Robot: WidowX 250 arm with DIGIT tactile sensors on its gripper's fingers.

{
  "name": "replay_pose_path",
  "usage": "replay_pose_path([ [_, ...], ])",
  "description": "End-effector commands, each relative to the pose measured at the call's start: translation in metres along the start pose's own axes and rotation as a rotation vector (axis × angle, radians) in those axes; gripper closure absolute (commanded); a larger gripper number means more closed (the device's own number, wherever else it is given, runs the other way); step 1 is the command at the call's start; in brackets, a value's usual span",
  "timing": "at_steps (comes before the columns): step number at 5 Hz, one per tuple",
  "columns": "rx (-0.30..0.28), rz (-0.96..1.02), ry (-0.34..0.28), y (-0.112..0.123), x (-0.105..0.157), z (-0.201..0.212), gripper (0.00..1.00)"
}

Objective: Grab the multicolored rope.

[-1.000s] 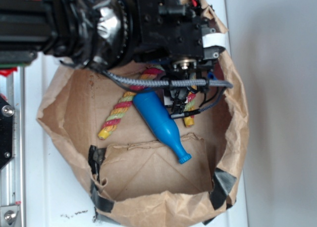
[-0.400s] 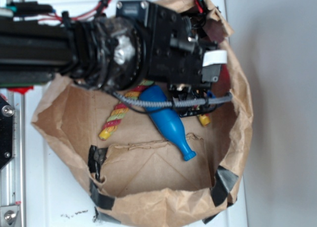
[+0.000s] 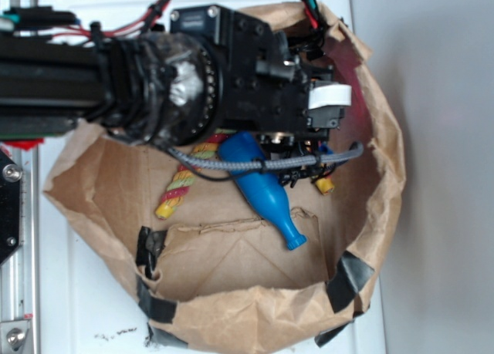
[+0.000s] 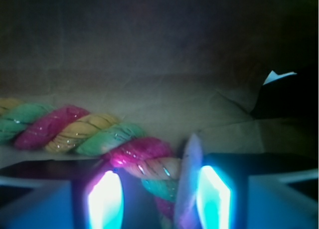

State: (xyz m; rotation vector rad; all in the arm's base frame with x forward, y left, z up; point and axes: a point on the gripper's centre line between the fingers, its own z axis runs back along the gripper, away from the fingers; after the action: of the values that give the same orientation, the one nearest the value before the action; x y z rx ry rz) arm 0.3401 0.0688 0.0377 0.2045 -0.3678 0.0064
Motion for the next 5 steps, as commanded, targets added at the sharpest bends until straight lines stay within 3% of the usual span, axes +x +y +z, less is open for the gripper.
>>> replay_pose_path([
  [1, -0.006, -0.020, -0.010, 0.000, 0.001, 0.002, 1.00],
  [3, -0.023, 0.001, -0.011, 0.005, 0.004, 0.007, 1.00],
  [5, -0.203, 0.031, 0.059, 0.028, 0.008, 0.095, 1.00],
])
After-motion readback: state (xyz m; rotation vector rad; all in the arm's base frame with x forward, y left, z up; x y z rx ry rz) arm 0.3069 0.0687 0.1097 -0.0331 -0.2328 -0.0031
